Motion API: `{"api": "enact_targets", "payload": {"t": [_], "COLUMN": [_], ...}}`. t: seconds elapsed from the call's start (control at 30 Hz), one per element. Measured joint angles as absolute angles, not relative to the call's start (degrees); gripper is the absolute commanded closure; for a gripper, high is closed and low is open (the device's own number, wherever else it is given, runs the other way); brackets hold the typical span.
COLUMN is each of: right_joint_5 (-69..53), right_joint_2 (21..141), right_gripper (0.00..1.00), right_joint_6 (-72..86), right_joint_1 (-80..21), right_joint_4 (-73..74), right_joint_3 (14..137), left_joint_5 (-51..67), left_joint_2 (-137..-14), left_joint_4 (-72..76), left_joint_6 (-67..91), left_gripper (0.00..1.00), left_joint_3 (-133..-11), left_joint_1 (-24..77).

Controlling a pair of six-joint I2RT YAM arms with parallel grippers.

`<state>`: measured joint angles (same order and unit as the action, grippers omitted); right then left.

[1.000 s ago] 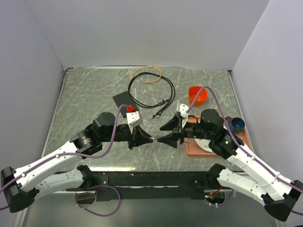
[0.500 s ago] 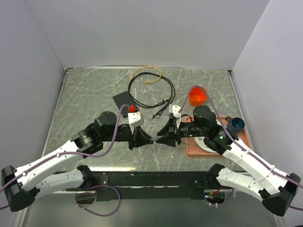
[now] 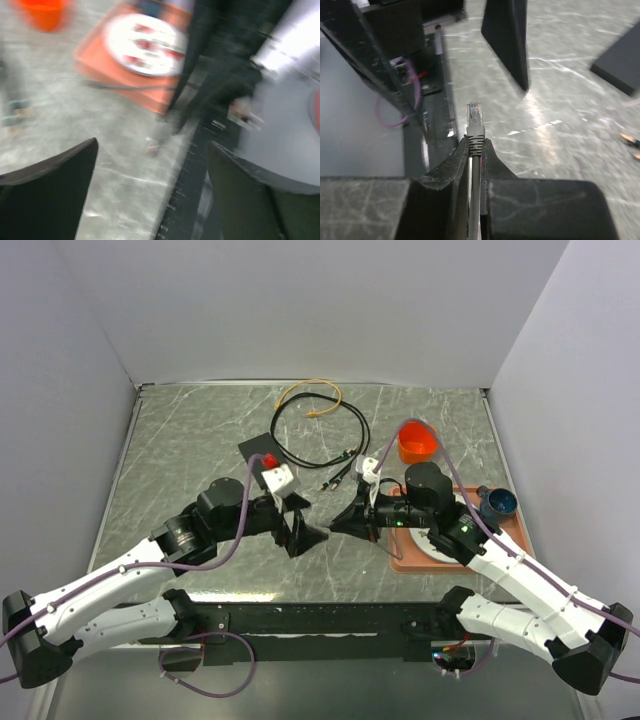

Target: Insert the plug into the switch port

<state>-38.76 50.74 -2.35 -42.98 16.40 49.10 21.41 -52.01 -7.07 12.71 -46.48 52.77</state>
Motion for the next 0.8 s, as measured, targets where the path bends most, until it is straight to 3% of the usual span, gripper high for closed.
{"api": "enact_targets", "payload": {"t": [0.27,0.5,0.8], "right_joint_5": [-25.15,-19.66,-18.02], "right_joint_2": [51.11,51.35,49.54], "right_gripper": [1.0,1.0,1.0], "right_joint_6": [0.73,2.13,2.55], "right_joint_1": [-42.54,-42.26,-41.82], "right_joint_4": [13.61,12.91,13.34], "right_joint_3": [47.09,44.88,43.03], "left_joint_5": [-9.41,-11.79,-12.08], "left_joint_2": [-49.98,-70.89,-104.6], "left_joint_4": [-2.22,-0.8,-9.3], "left_joint_6": [20.8,26.35,25.61], "left_gripper": [0.03,0.03,0.06], "left_joint_3": [-42.35,-48.31,-78.06], "left_joint_1": [45.93,27.75,24.08]}}
